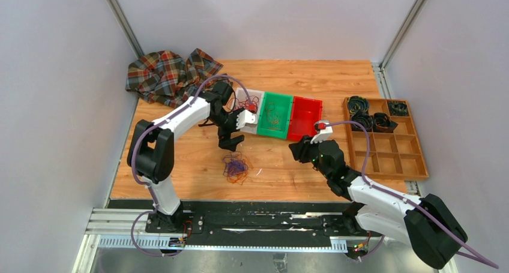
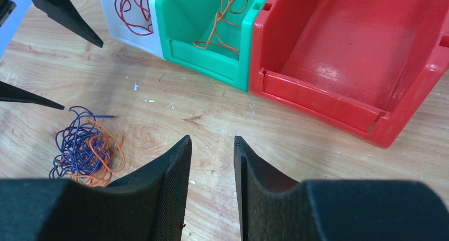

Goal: Untangle the cables

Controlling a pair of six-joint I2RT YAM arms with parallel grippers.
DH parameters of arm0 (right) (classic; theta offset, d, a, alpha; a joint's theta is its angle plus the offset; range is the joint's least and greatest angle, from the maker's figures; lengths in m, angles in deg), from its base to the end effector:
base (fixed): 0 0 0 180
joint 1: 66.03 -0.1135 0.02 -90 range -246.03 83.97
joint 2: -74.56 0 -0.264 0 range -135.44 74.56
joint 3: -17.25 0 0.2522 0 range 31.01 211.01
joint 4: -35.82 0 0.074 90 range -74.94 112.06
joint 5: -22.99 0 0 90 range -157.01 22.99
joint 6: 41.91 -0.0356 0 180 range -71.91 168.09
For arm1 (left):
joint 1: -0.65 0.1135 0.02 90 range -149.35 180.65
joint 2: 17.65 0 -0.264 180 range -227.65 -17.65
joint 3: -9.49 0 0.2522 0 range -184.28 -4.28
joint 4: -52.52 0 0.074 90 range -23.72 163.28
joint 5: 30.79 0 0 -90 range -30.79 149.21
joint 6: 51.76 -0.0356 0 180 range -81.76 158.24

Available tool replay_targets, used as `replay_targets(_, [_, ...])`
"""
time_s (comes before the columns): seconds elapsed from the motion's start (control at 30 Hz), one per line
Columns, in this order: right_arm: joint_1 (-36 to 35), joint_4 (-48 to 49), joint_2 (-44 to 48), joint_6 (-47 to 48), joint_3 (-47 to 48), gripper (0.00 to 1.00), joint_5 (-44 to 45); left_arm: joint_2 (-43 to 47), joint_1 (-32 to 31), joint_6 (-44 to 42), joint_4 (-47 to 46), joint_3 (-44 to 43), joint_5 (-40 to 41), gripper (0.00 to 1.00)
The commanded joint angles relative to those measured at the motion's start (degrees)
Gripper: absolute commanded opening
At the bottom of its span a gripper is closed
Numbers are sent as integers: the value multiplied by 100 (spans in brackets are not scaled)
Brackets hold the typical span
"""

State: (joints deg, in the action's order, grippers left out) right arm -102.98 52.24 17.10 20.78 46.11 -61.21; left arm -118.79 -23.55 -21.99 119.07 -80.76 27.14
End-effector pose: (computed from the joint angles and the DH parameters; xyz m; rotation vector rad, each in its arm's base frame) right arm 0.1671 0.1212 0.1922 -0.0795 1.8376 0.7101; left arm 0.3036 -0.1572 0.2232 1.8721 1.9368 -0.6442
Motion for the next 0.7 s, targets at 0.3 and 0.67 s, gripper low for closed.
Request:
replay_targets(0.3, [106, 47, -25, -61, 88, 35, 59, -233, -132, 87, -351, 236, 38, 82])
replay_targets(0.67, [100, 48, -1, -68, 76, 29, 70, -303, -138, 62, -279, 204, 42, 47])
